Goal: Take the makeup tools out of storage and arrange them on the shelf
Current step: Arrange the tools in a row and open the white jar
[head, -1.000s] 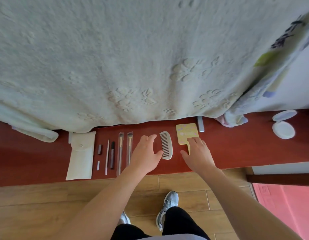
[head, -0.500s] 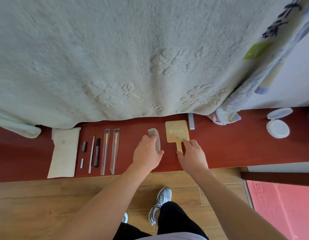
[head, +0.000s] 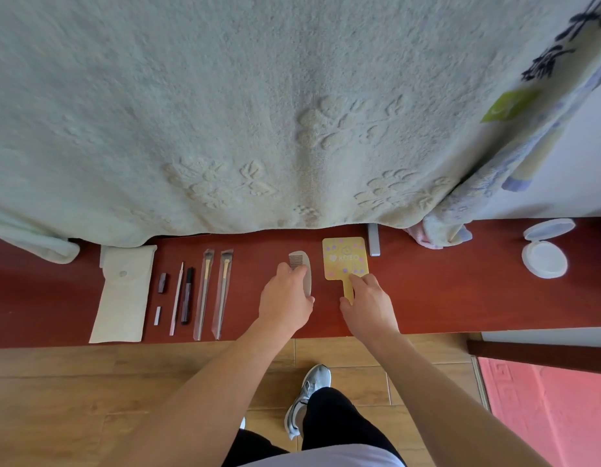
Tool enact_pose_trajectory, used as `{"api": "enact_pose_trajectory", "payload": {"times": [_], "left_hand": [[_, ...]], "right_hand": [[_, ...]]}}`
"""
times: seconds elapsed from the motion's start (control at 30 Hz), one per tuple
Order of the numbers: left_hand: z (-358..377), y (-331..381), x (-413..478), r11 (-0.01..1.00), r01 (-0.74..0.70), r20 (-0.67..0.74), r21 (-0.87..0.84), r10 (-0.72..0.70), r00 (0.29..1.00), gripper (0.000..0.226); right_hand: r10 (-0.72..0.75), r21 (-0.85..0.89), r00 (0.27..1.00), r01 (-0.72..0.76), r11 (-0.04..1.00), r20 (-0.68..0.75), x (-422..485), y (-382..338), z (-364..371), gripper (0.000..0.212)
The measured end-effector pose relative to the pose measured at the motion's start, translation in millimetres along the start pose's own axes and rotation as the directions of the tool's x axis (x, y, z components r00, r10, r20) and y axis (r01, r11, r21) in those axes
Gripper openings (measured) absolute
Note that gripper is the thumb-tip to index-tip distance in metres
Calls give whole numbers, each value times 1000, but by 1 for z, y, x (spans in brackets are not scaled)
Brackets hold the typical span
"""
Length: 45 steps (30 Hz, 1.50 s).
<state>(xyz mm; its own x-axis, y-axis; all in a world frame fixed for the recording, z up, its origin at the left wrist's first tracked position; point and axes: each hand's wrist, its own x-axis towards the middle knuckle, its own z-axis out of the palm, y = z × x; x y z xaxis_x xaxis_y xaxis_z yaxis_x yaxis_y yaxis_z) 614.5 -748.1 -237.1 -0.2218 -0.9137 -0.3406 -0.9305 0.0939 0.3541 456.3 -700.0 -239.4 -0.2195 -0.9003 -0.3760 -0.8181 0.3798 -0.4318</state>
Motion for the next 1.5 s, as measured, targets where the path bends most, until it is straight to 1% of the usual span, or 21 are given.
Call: {"api": "enact_pose_trajectory", "payload": {"times": [0.17,0.5,0.6,0.77,0.93,1.1,1.37,1.5], "left_hand": [[-1,-2,-2,1000,17,0,-3,-17,1000,54],[-8,-23,-9,998,59,-22,8,-59,998,58],[-10,-33,-10,998,66,-31,7,-66,997,60],[-13,-47,-11,997,78,-40,27,-77,996,62],[-17,-57,-12,996,80,-45,36,-78,996,61],[-20,-66,-12,995,89,-44,39,-87,995,60],[-23,-71,-13,995,82,-63,55,-79,995,59],[-24,-75,-13,995,84,-70,54,-80,994,60]], "right_hand": [[23,1,1000,-23,1000,1,1,-2,0,36],[70,32,998,-70,997,1,2,-15,4,40],[81,41,997,-81,996,-4,3,-22,8,45],[77,51,997,-77,996,-8,3,-34,14,47],[59,47,998,-59,997,0,2,-46,21,42],[45,57,999,-45,997,2,1,-56,27,49],[19,36,1000,-20,999,19,1,-69,33,43],[10,41,1000,-11,999,25,0,-73,36,45]]}}
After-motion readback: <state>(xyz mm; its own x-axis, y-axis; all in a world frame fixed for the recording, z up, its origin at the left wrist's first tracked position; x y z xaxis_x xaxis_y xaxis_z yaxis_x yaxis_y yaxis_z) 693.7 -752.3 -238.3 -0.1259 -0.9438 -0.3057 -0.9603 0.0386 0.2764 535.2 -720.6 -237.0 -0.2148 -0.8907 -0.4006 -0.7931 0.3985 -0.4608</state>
